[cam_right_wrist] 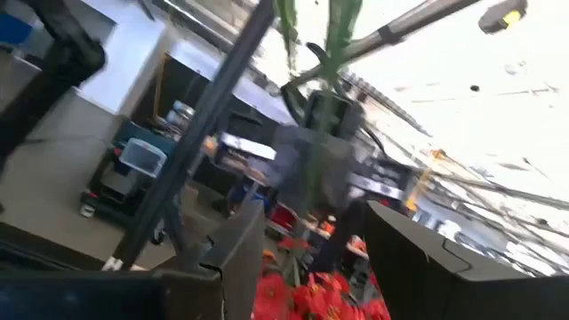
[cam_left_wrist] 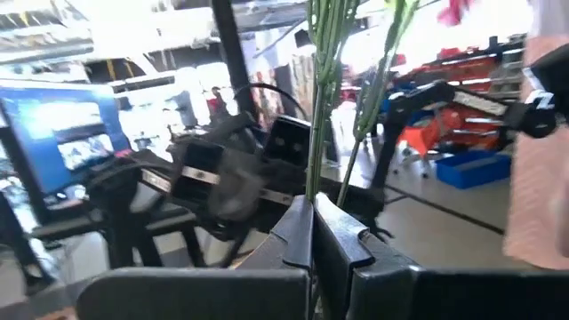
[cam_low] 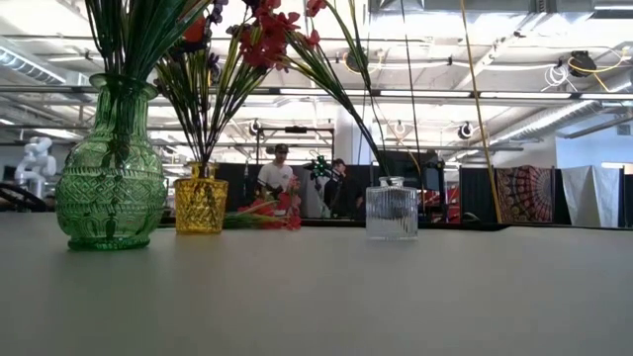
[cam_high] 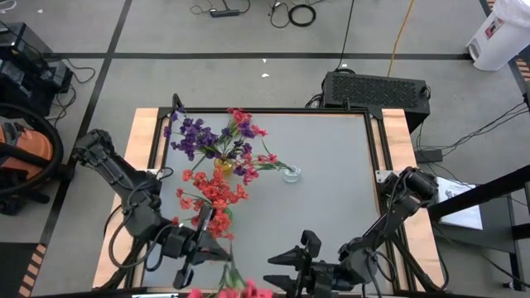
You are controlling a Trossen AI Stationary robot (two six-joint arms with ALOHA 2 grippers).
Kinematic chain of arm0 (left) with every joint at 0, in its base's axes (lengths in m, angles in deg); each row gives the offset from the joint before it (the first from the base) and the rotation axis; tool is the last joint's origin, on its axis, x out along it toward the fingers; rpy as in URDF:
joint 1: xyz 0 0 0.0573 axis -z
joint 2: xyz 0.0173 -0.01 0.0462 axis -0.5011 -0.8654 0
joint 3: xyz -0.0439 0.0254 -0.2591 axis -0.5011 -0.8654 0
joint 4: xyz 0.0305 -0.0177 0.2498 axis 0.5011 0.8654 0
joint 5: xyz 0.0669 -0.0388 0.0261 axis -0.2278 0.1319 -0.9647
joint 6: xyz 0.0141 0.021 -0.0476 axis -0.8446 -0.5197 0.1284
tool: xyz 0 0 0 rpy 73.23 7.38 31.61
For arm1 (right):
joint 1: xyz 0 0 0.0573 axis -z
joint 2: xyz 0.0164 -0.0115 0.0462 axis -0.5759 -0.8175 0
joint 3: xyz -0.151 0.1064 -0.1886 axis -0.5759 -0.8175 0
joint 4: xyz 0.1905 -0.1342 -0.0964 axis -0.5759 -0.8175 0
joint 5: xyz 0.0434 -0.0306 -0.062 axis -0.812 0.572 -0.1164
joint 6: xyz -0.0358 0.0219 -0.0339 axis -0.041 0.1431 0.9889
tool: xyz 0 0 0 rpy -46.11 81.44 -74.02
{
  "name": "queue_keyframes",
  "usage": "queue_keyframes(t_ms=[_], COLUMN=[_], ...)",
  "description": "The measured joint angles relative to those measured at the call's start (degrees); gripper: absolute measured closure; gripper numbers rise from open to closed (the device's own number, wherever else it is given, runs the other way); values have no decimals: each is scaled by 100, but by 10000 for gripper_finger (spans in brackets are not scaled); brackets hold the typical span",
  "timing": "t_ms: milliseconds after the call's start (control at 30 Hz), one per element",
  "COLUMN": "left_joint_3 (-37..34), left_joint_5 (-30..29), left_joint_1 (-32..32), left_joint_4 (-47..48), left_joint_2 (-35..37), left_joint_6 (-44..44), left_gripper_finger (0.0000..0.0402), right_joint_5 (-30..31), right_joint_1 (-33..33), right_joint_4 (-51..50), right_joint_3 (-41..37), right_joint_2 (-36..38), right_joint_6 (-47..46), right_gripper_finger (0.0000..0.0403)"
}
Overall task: Sort flowers into vase by color
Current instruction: Put the bottom pink flowers into the transparent vase
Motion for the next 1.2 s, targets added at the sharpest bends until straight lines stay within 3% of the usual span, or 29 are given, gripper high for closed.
queue_keyframes(t_ms=[200, 800, 1200], left_joint_3=[0, 0, 0], left_joint_5=[14, 687, 920], left_joint_1=[-408, -1394, -1478], left_joint_4=[41, 154, 157], left_joint_2=[-4, -11, -11], left_joint_6=[-119, -145, -112], left_gripper_finger=[398, 398, 398], right_joint_5=[-367, -428, -513], right_joint_1=[151, 813, 936], right_joint_4=[-12, -269, -411], right_joint_3=[0, 0, 0], right_joint_2=[151, 617, 629], right_joint_6=[-308, -777, -889], right_gripper_finger=[218, 218, 229])
